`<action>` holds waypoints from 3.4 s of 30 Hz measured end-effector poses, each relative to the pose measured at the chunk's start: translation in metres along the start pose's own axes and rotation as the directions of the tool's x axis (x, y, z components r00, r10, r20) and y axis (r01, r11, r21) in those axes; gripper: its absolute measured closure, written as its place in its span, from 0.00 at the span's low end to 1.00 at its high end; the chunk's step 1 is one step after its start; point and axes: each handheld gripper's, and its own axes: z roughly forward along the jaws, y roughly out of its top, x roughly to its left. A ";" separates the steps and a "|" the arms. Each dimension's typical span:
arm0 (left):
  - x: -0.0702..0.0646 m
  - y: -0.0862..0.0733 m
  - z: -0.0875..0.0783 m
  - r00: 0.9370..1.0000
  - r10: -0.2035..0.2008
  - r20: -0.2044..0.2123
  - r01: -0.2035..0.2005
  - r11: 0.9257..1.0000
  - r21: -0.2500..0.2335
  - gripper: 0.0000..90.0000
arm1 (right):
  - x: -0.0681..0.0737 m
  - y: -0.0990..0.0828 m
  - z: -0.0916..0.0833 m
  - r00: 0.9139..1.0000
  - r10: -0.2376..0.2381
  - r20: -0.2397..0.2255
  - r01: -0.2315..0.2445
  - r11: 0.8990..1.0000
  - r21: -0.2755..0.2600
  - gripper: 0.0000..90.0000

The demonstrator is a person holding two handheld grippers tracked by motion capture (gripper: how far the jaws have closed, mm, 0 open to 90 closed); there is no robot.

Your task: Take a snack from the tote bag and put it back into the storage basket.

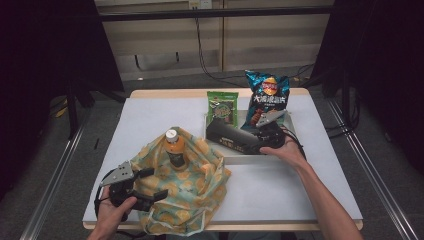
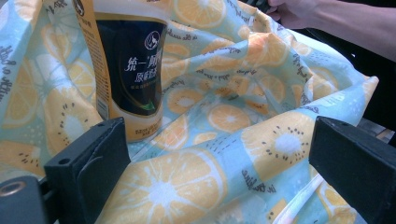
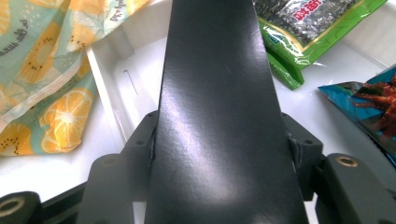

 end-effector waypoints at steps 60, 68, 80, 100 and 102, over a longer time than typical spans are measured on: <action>0.001 0.001 -0.003 1.000 0.002 -0.009 -0.002 1.000 -0.011 0.05 | 0.027 -0.036 -0.049 0.985 0.119 0.129 -0.109 0.990 -0.085 0.98; 0.002 0.001 -0.003 1.000 0.003 -0.002 -0.003 1.000 -0.010 0.05 | 0.016 -0.040 -0.052 0.969 0.168 0.179 -0.151 0.983 -0.105 0.98; 0.002 0.001 -0.003 1.000 0.003 -0.010 -0.003 1.000 -0.005 0.05 | 0.010 -0.040 -0.052 0.954 0.197 0.227 -0.174 0.978 -0.117 0.99; 0.002 0.001 -0.003 1.000 0.000 -0.012 0.000 1.000 -0.007 0.05 | -0.004 -0.043 -0.067 0.917 0.275 0.290 -0.229 0.956 -0.183 1.00; 0.002 0.000 -0.002 1.000 -0.005 -0.011 0.005 1.000 -0.009 0.05 | -0.009 -0.044 -0.064 0.910 0.281 0.304 -0.237 0.956 -0.175 1.00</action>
